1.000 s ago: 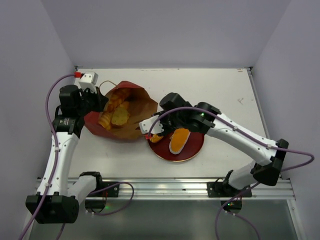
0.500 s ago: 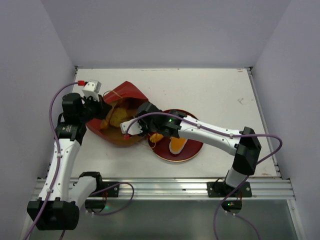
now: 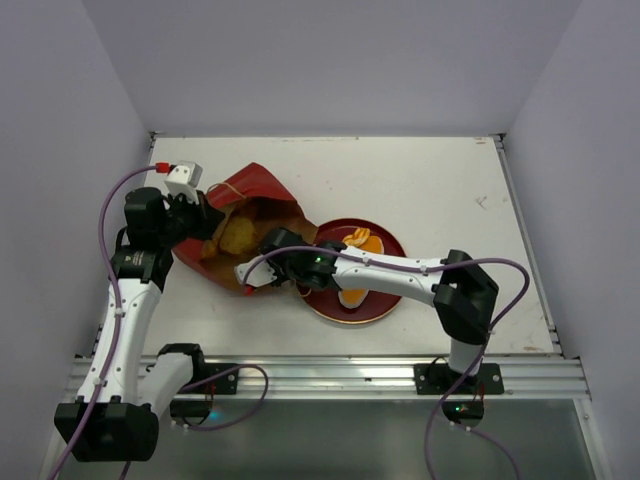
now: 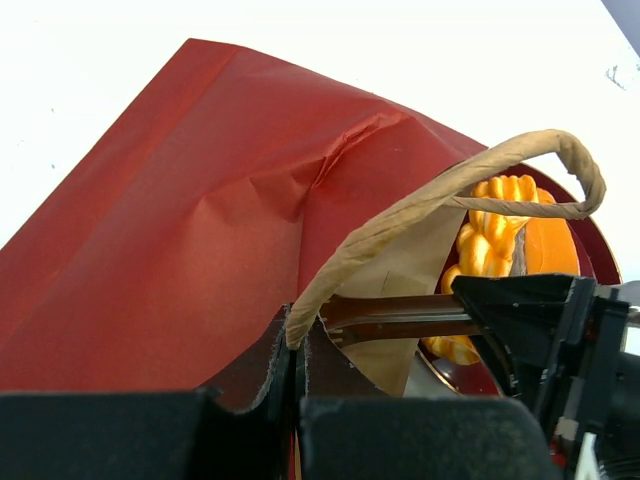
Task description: Take the fake bread out of the paper bag
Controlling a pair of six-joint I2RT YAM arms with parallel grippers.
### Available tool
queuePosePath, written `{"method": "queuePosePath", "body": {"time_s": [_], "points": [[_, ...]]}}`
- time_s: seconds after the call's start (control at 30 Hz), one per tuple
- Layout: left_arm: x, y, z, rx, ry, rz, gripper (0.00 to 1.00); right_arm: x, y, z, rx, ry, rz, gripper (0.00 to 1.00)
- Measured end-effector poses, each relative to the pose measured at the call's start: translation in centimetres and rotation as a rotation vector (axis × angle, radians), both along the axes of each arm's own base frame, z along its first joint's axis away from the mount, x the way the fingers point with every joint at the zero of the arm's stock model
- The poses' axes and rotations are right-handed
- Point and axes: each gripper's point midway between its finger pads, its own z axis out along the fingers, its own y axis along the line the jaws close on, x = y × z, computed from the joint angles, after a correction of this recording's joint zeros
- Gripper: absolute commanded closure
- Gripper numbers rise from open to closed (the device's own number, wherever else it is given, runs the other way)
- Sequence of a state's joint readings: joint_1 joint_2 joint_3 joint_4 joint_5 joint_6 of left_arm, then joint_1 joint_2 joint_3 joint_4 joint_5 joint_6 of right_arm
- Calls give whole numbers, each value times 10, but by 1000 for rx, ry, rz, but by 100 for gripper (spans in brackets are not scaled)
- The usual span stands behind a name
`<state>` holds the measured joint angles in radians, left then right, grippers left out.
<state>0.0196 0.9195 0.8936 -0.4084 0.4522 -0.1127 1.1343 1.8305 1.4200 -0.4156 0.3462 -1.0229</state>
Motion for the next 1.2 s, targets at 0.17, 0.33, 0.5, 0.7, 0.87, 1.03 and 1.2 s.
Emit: {"method": "queuePosePath", "body": {"time_s": [0.17,0.33,0.5,0.7,0.87,1.03,1.2], "points": [[0,-1,0,-2,0,-4,100,2,5,-15,-21,-4,-2,58],[-1,-1,0,-4,0,-8,100,5,6,-24,-43,-9,-14,58],[-1,-2,0,-4,0,-9,100,8,7,-24,-40,-19,-26,58],[-1,-2,0,-4,-1,-9,100,9,8,-23,-33,-19,-33,57],[-1,-2,1,-5,-2,-10,100,8,8,-23,-31,-20,-33,57],[-1,-2,1,-5,-4,-11,100,7,10,-22,-28,-25,-31,56],[-1,-2,2,-6,-4,-13,100,6,13,-20,-19,-32,-27,56]]}}
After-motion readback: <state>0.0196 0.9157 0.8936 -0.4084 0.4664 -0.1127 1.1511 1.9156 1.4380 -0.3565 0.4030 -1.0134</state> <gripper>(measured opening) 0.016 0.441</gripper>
